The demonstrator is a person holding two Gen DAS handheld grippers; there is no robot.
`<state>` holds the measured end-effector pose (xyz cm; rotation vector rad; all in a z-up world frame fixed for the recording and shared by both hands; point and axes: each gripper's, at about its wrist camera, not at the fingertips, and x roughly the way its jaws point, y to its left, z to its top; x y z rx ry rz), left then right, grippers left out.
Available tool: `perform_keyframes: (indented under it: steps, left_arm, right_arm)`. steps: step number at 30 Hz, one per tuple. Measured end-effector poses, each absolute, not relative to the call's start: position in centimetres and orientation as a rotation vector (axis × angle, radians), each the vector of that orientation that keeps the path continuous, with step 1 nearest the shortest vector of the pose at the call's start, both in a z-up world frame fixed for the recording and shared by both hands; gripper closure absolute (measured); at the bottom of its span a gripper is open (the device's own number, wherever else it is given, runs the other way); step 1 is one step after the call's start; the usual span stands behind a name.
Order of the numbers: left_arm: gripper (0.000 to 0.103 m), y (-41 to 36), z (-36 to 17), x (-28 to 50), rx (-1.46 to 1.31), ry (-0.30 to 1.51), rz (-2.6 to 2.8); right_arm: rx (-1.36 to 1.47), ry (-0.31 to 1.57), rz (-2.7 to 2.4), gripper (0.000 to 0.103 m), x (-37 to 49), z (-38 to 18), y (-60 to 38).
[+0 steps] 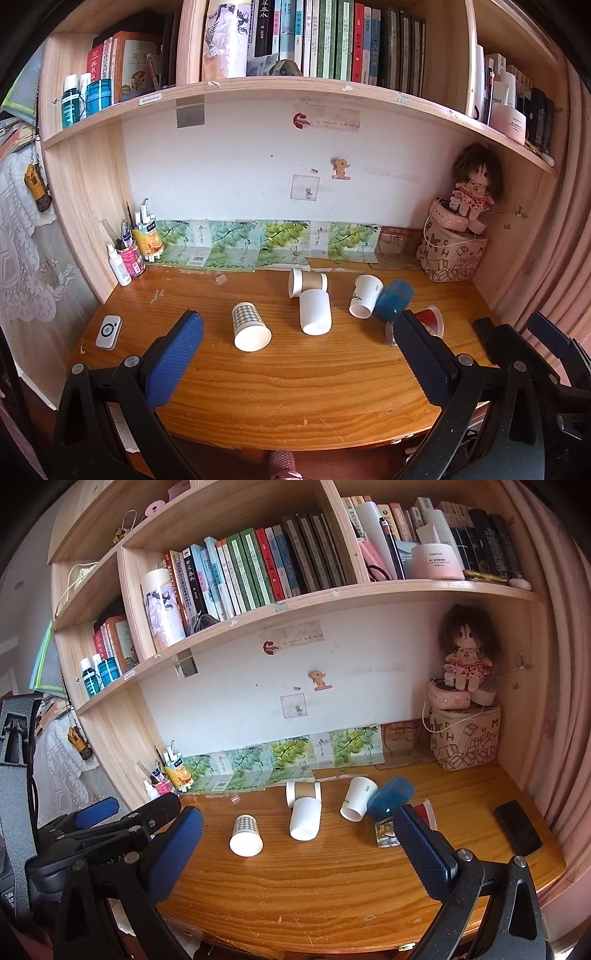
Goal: Flip cup upright
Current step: 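Reach the right gripper toward the blue plastic cup lying on its side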
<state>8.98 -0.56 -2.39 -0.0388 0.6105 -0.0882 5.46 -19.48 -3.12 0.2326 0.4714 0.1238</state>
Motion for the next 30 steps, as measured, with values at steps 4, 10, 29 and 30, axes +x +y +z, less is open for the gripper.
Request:
perform_keyframes:
  steps: [4,10,29,30]
  left_arm:
    - [0.001,0.7,-2.4,11.5,-0.054,0.608,-0.098]
    - [0.001,2.4,-2.6,15.0,-0.065,0.603,-0.148]
    - [0.001,2.3,-5.5,22.8,-0.107,0.795,-0.288]
    - [0.001,2.1,-5.6,23.0,-0.108,0.801,-0.281]
  right_arm:
    - [0.23,0.468,0.099,0.0,7.6,-3.0,-18.5]
    - [0.247,0.474,0.062,0.0,10.8,-3.1,-16.8]
    - [0.394,0.675,-0.047,0.0,17.0,-6.2,-18.0]
    - [0.399,0.685,-0.043,0.0,17.3,-6.4,-18.3]
